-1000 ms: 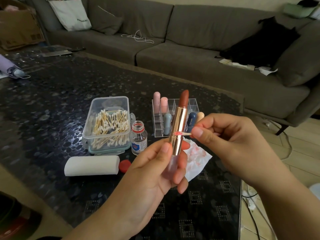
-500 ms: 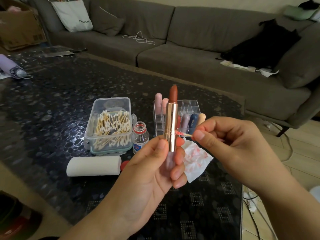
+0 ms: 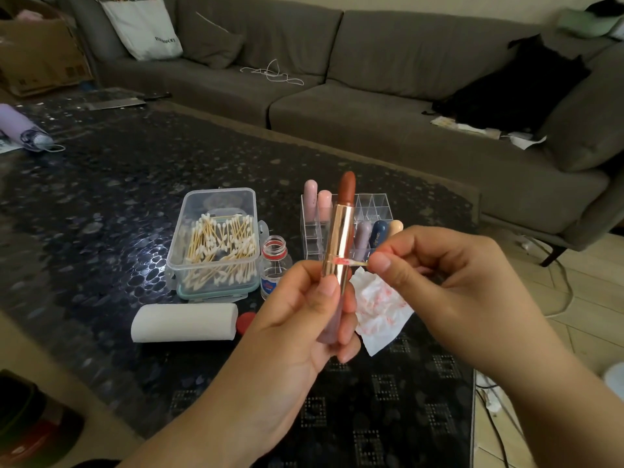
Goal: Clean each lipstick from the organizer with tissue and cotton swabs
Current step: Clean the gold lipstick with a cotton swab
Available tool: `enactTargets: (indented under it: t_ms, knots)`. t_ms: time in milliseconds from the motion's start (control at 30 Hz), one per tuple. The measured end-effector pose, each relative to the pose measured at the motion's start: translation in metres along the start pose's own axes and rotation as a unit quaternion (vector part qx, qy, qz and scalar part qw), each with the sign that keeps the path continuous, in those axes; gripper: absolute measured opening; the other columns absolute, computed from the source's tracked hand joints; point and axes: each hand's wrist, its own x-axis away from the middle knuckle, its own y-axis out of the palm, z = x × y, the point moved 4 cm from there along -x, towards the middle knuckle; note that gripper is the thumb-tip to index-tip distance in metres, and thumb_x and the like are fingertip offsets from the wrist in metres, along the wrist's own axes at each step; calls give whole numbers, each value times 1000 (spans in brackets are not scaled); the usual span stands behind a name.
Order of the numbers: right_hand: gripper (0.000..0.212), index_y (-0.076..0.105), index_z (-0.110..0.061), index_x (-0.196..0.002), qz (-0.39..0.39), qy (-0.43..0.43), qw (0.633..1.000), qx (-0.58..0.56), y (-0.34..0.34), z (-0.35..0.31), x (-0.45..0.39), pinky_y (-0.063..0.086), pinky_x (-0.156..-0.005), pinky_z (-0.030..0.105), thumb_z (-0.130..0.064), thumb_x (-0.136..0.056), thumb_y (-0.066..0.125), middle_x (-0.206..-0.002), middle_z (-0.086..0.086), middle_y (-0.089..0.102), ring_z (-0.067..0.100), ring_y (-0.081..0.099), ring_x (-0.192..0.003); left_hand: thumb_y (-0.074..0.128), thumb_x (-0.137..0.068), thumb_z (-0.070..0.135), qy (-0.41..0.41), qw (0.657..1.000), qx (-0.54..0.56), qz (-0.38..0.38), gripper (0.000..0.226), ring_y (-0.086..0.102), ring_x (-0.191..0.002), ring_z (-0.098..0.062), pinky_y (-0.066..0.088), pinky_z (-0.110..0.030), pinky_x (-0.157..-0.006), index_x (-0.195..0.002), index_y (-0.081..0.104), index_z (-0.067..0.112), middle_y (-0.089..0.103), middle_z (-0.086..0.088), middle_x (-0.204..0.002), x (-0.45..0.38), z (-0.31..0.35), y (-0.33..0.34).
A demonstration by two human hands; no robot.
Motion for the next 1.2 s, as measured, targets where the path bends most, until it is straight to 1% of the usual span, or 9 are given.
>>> enactTargets:
  t_ms: [100,233,300,500,633,767,833,1000,1200]
  knots:
    - [23,69,-28,-78,-8,18,1000,-7,-4,3,0,40,-47,24,-49,-80,60,-61,10,59,29,50,-53,53,-81,25,3,1000,-5,3,17,47,-56,-12,42,-23,-50,-90,61,13,56,-2,-70,0,1,-1]
    - [26,68,-26,-68,-12,-5,1000,15,2,2,1,29,-44,9,-43,-86,59,-45,-10,44,5,37,-41,53,-82,27,17,999,-32,-9,16,48,-57,-12,43,-23,-52,-89,63,17,56,-1,-73,0,1,2]
    - [26,67,-25,-68,-13,-8,1000,22,5,1,1,28,-43,7,-41,-86,58,-43,-13,40,3,35,-40,53,-82,28,21,999,-35,-10,16,48,-57,-12,43,-23,-52,-87,65,20,56,-1,-73,0,1,3]
    - [27,68,-25,-69,7,6,1000,4,-6,3,0,32,-42,11,-49,-79,60,-55,11,53,10,39,-44,53,-82,26,23,999,-22,-1,17,46,-57,-12,43,-23,-52,-92,60,14,56,-2,-72,1,3,0]
    - [20,67,-27,-70,21,-18,999,19,-1,3,0,35,-45,11,-40,-83,62,-57,6,57,20,44,-48,52,-82,26,31,999,-25,5,19,46,-56,-12,43,-22,-51,-92,55,10,56,-2,-72,0,5,0]
    - [11,66,-29,-73,30,-48,998,33,3,-2,1,39,-50,9,-34,-82,62,-64,-3,62,17,54,-55,54,-82,27,33,999,-34,7,19,46,-56,-12,43,-23,-52,-93,57,12,55,-2,-72,0,4,0]
    - [10,66,-29,-75,38,-65,996,41,5,-6,2,41,-53,9,-35,-83,66,-68,-6,63,15,56,-58,55,-81,27,34,999,-40,7,18,47,-56,-12,43,-23,-52,-92,59,14,55,-1,-72,0,2,0]
    - [11,64,-28,-78,52,-101,991,77,8,-11,4,42,-50,15,-36,-83,57,-70,-3,61,17,55,-57,57,-79,28,34,998,-55,10,24,47,-57,-13,43,-23,-53,-97,58,12,55,1,-71,0,2,-1]
    - [13,64,-27,-79,39,-93,992,73,6,-7,3,46,-55,20,-37,-83,57,-73,-5,64,16,57,-59,57,-79,28,41,997,-64,2,26,48,-56,-14,43,-23,-54,-99,55,11,58,0,-73,0,2,-1]
